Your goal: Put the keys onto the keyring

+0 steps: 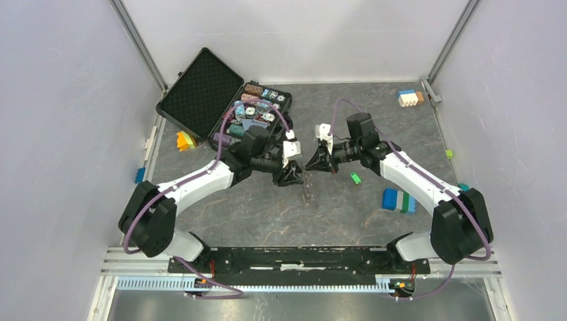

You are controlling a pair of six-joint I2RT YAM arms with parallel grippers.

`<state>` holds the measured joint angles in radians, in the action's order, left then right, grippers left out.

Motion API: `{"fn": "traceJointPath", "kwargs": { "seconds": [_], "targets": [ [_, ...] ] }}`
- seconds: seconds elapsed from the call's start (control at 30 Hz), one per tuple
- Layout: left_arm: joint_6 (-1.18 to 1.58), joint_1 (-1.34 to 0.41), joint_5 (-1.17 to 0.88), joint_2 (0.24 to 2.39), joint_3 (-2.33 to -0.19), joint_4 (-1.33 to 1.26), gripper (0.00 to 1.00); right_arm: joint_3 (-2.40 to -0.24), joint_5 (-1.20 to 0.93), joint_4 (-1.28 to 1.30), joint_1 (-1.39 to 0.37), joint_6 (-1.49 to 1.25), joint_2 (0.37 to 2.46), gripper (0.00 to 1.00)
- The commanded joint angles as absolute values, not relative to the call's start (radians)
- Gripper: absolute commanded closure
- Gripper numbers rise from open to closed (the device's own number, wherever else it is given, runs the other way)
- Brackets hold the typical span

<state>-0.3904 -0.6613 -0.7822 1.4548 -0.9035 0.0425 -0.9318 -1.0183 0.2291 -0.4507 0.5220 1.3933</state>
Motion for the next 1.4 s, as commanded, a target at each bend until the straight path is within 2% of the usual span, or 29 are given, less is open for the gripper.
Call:
{"fn": "traceJointPath", "kwargs": {
  "seconds": [0.0,0.07,0.23,0.4,0.53,0.7,0.83,0.97,1.1,1.2,1.37],
  "targets": [
    [-0.329,-0.594,-0.889,1.391,-0.945,0.021,0.45,-1.074,-1.064,0.298,-0.454,0.556,1.342,1.0],
    [-0.32,-0.56,-0.953,1.363,-0.964,0.048,0.39,-1.118,-1.107,0.345,-0.454,0.575,1.336,1.0],
    [-0.447,-0.51,-1.081,1.301,-1.05,0.252,0.37,-1.216,-1.224,0.497,-0.454,0.666,1.348,1.0],
    [-0.683,-0.507,-1.142,1.269,-1.181,0.598,0.4,-1.207,-1.302,0.524,-0.456,0.684,1.332,1.0],
    [-0.747,-0.509,-1.21,1.256,-1.24,0.702,0.46,-1.199,-1.324,0.536,-0.473,0.712,1.315,1.0],
    [-0.726,-0.524,-1.241,1.27,-1.261,0.703,0.56,-1.232,-1.32,0.618,-0.503,0.801,1.307,1.0],
    [-0.718,-0.57,-1.227,1.29,-1.254,0.697,0.6,-1.282,-1.295,0.752,-0.525,0.961,1.317,1.0],
    [-0.531,-0.594,-1.198,1.287,-1.186,0.489,0.61,-1.334,-1.27,0.839,-0.537,1.038,1.336,1.0],
    [-0.382,-0.599,-1.154,1.293,-1.145,0.325,0.67,-1.378,-1.246,0.916,-0.552,1.102,1.363,1.0],
    [-0.319,-0.601,-1.14,1.283,-1.115,0.245,0.72,-1.378,-1.228,0.888,-0.555,1.07,1.37,1.0],
    [-0.245,-0.603,-1.096,1.266,-1.058,0.141,0.78,-1.319,-1.164,0.693,-0.555,0.882,1.341,1.0]
  ]
}}
